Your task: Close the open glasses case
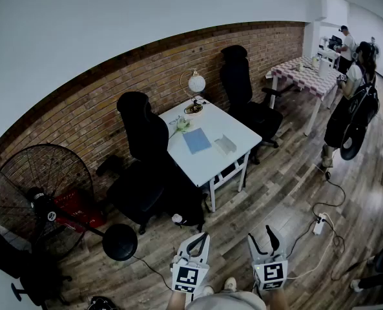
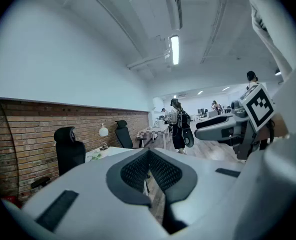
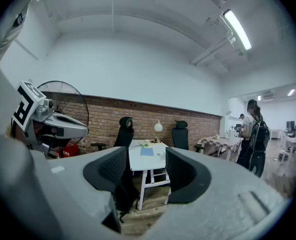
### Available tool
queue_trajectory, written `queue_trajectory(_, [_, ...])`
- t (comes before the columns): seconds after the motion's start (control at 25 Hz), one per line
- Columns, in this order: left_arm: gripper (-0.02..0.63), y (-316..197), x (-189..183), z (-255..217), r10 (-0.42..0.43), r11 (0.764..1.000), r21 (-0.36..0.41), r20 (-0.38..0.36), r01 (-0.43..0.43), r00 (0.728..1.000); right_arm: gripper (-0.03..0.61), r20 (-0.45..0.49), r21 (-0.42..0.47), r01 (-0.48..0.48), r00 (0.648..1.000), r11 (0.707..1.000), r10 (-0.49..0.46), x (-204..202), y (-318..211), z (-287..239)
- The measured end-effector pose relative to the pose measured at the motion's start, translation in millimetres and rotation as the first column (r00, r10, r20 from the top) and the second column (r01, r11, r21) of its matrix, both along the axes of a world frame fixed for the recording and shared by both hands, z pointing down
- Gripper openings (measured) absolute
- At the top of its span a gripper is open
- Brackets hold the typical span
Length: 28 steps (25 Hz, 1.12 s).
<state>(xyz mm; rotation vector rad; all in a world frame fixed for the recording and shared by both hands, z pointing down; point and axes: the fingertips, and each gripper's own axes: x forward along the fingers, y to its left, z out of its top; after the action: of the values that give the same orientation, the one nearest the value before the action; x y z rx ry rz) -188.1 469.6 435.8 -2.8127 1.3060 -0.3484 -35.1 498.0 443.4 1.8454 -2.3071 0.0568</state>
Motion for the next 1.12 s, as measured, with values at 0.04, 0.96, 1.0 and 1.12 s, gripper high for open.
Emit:
queue_trajectory(0.04, [0.003,-2,7,0,0.007,1.000,0.017,0.013,-0.007,1.000,0.250,0.000,0.010,0.006,1.000,1.000,-0.006,6,-3,1])
queue_trajectory(0.96, [0.003,-16,63,1,-0.043,0.999,0.005,0.045,0.043,0.998,0.250,0.036,0.020,0.101,0.994,0.995,-0.102,39,-30,-10])
queue_trajectory(1.0, [0.003,-18,63,1,-0.042,0.999,0.011,0.048,0.042,0.998,0.250,0.038,0.013,0.101,0.994,0.995,-0.101,39,-31,-10])
queue_trajectory(1.12, [0.003,-23,62,1,-0.041,0.999,0.019,0.046,0.041,0.998,0.250,0.038,0.013,0.102,0.994,0.995,-0.102,39,-38,-9])
